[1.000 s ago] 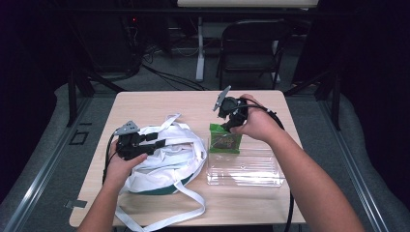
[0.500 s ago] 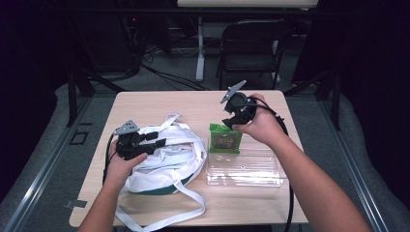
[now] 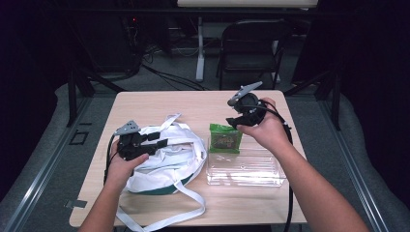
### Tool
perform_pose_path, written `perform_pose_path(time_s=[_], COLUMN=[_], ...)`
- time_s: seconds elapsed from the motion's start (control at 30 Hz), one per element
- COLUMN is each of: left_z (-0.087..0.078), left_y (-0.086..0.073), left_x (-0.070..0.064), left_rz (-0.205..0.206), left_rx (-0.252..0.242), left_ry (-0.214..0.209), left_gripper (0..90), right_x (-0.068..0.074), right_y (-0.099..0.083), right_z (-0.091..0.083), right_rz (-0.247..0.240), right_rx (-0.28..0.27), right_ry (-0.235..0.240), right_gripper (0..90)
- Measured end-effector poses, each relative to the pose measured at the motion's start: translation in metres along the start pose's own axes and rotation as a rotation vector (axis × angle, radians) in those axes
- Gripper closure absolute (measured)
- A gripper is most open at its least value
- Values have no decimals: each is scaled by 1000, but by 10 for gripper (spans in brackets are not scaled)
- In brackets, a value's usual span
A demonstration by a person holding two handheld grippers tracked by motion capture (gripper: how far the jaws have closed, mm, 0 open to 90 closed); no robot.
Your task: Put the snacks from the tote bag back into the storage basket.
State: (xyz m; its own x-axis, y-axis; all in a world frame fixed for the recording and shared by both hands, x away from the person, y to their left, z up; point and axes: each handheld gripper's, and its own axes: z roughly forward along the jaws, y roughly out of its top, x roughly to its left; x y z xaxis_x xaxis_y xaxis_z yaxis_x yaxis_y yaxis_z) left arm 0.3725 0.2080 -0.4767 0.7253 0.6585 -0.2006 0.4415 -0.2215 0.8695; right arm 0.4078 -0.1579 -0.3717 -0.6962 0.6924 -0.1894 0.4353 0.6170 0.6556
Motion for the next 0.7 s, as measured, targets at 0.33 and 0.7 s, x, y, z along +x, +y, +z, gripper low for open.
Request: perform_pose_path(time_s=[0.33, 0.7], left_z=[0, 4], left_y=[0, -2], left_x=[0, -4], left_rz=[5, 8], left_rx=[4, 21], left_ry=[-1, -1], left_gripper=[495, 495], right_x=[-4, 7], right_y=[-30, -70], right_z=[-10, -19], right_rz=[74, 96], right_rx=[-67, -133], right_ry=[9, -7], right_gripper=[461, 446])
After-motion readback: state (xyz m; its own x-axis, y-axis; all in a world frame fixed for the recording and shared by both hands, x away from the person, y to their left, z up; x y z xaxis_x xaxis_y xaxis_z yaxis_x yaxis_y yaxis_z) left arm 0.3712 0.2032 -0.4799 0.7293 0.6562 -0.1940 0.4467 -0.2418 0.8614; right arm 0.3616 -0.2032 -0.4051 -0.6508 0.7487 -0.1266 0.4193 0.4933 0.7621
